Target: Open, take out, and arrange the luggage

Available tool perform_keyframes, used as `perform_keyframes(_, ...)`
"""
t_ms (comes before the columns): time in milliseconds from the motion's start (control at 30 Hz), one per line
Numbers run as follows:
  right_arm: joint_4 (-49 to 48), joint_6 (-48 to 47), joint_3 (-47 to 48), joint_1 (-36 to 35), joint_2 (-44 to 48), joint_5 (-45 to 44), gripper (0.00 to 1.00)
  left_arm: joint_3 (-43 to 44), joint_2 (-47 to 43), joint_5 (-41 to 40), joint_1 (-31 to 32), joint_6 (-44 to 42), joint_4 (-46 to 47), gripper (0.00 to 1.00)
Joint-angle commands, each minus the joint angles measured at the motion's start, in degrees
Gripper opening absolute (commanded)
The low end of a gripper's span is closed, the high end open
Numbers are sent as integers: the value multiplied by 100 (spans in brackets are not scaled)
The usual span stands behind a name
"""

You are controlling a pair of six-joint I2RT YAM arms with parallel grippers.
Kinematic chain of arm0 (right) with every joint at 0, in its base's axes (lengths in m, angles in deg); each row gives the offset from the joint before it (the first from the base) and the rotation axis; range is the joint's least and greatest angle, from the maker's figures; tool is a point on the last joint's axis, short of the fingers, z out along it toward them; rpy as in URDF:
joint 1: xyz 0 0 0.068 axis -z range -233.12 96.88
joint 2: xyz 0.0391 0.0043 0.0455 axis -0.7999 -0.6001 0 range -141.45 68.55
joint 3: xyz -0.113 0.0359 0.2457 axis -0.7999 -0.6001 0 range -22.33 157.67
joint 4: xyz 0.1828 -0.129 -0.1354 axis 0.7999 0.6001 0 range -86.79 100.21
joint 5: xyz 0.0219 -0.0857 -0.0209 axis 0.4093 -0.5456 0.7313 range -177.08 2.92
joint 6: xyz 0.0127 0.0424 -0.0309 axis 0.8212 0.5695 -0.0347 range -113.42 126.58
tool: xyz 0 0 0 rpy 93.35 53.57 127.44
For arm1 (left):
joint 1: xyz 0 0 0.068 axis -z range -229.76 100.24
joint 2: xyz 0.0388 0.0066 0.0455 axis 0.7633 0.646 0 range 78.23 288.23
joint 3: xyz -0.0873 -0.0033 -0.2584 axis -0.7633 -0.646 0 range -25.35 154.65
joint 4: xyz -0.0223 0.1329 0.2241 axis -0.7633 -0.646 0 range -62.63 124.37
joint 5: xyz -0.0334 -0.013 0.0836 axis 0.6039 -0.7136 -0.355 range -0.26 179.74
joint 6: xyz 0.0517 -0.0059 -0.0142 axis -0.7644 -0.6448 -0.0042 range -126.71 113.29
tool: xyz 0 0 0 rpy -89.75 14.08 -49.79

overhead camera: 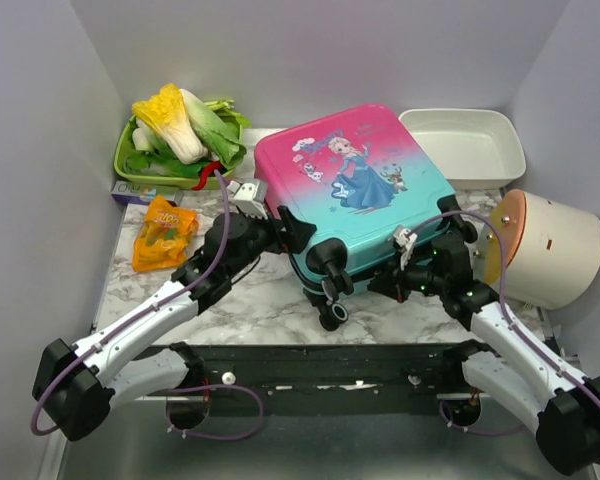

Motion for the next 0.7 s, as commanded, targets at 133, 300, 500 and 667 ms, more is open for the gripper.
perform_keyframes(133,-539,-333,710,-1113,-173,-67,1,108,332,-963,862,629,528,99)
perform_keyframes(300,-750,-45,719,-1598,-288,-705,1,363,403,-1765,1145,646,256,99)
perform_keyframes(500,1249,2006,1500,-1695,-771,-4745,1,512,201,-2274,1189,585,-332,99)
perform_keyframes(667,2265,2883,1336,-1695,-1079,-3649,1,706,-405,-2583,1198,391,-1219,99)
